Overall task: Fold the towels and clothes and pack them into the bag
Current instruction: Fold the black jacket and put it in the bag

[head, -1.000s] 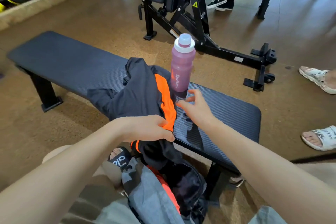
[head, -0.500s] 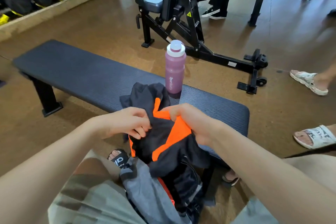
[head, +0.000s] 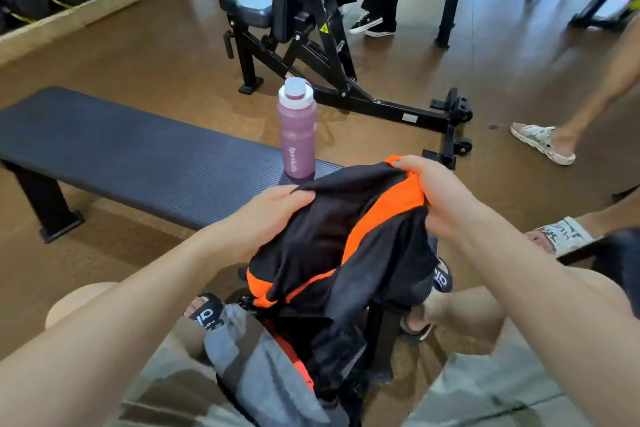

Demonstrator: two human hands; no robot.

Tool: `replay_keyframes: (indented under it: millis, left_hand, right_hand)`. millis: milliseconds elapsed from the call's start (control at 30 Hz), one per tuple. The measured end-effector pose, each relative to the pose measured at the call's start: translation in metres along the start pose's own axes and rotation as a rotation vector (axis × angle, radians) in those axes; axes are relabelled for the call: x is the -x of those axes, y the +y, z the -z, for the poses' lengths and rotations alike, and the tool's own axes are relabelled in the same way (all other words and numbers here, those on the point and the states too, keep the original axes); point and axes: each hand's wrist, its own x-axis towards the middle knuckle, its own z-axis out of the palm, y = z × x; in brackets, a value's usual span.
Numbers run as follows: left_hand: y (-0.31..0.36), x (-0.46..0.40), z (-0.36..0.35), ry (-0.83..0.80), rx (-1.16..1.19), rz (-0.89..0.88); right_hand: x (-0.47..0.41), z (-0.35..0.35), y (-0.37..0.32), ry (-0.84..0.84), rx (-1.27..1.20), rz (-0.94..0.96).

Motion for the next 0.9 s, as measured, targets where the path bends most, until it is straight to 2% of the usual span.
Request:
replay_keyframes:
  millis: [67,133,200,333,433,467,533,567,600,633,667,700,733,767,900]
  left_hand:
    - [0.018,-0.006,-0.01,0.067,0.144,0.016]
    - [0.032,-0.009,-0.017,0.119,0.245,0.053]
    - [0.045,-0.011,-0.025,0.125,0.332,0.083]
    - [0.064,-0.017,-0.033,0.175,0.473,0.12]
    - [0.073,-0.024,-0.034,0.188,0.538,0.111]
    - [0.075,-0.026,-0.035,0.201,0.542,0.109]
    - [0.08,-0.029,-0.037,0.225,0.545,0.113]
    - [0.082,-0.031,-0.038,0.23,0.554,0.112]
    - [0.085,-0.032,-0.039,0.237,0.565,0.11]
    - [0.087,-0.033,-0.039,0.249,0.573,0.106]
    - [0.091,-0.033,-0.041,0.256,0.577,0.106]
    - [0.094,-0.033,-0.042,0.257,0.577,0.099]
    - [0.098,-0.032,-0.043,0.253,0.571,0.094]
    - [0.101,-0.032,-0.045,0.246,0.56,0.084]
    - [0.111,-0.03,-0.051,0.221,0.399,0.036]
  right_hand:
    - [-0.012,0.022,0.004,0.121,0.251,0.06]
    - [-0.02,0.039,0.01,0.286,0.655,0.109]
    - [-0.015,0.042,0.013,0.375,0.997,0.149]
    - [0.016,0.031,0.026,0.263,1.189,0.311]
    - [0.03,0.032,0.024,0.151,1.252,0.206]
    - [0.032,0.035,0.021,0.153,1.366,0.131]
    - [0.041,0.038,0.017,0.207,1.805,0.027]
    - [0.046,0.034,0.018,0.266,1.958,0.083]
    - [0.051,0.028,0.023,0.325,1.994,0.278]
    - [0.057,0.019,0.029,0.325,1.917,0.509]
    - [0.061,0.008,0.035,0.257,1.745,0.668]
    - [0.062,0.0,0.042,0.164,1.572,0.737]
    - [0.058,-0.004,0.052,0.078,1.492,0.725]
    - [0.052,-0.007,0.062,0.004,1.521,0.752]
    - [0.018,-0.004,0.11,-0.288,2.013,1.125]
